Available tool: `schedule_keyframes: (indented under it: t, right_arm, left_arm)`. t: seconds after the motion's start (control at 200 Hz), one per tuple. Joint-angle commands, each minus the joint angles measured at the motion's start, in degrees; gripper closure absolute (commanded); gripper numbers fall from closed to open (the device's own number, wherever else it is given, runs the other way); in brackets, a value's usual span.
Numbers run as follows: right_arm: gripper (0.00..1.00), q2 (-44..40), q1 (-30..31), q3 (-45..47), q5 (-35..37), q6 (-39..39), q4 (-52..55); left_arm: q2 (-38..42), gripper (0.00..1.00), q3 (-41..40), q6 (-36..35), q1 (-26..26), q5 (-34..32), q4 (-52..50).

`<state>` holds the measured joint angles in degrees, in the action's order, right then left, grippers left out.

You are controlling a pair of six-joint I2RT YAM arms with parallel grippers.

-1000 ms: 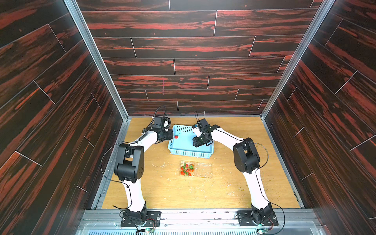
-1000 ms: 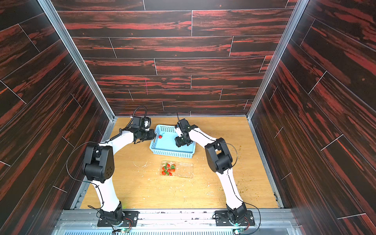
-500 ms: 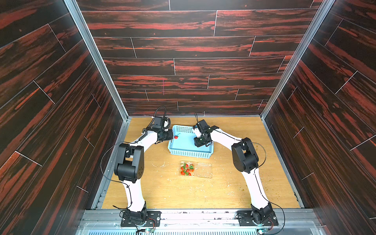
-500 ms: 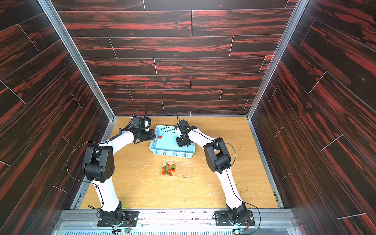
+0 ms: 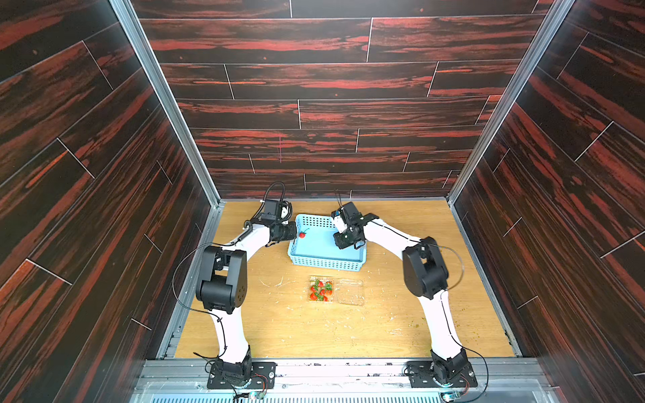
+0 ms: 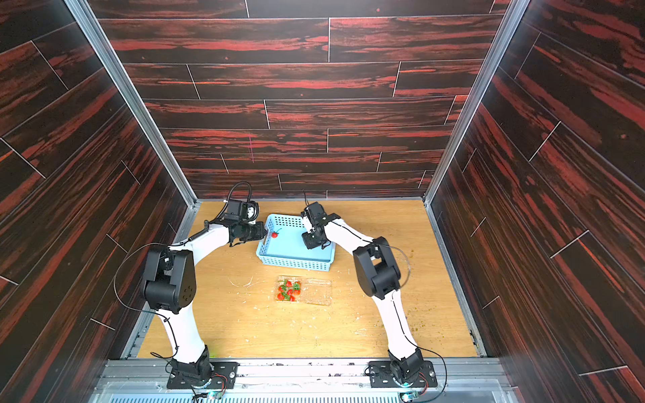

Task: Pack strawberries into containers
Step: Pick up the strawberry from the basket, then place the strawberry in the packing box.

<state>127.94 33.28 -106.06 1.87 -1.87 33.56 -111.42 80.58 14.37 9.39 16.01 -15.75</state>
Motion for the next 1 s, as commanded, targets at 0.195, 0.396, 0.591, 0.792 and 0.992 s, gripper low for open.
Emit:
schedule_keyframes:
  t: [0.195,0.396,0.591,0.792,0.992]
  right_arm:
    - [0.78,-17.6,5.9,10.5,-8.4,7.1,-1.2]
    - [0.76,-20.7,13.9,19.2,-15.9,6.9,-1.7]
    - [0.74,-17.0,17.2,23.3,-16.5,5.9,-1.4]
    - [0.53,-14.3,17.4,21.6,-15.2,7.5,0.9]
    - [0.45,-15.6,14.2,16.6,-14.0,8.5,0.5]
  left_arm:
    - [0.3,0.85,0.7,0.7,0.2,0.9,2.3]
    - [0.0,0.85,0.6,1.4,0.2,1.0,3.4]
    - [-0.1,0.85,0.2,1.5,0.2,1.2,3.8]
    - [-0.1,0.85,0.6,1.1,0.2,1.0,3.3]
    - [-0.1,0.85,1.3,0.7,0.2,1.2,2.4]
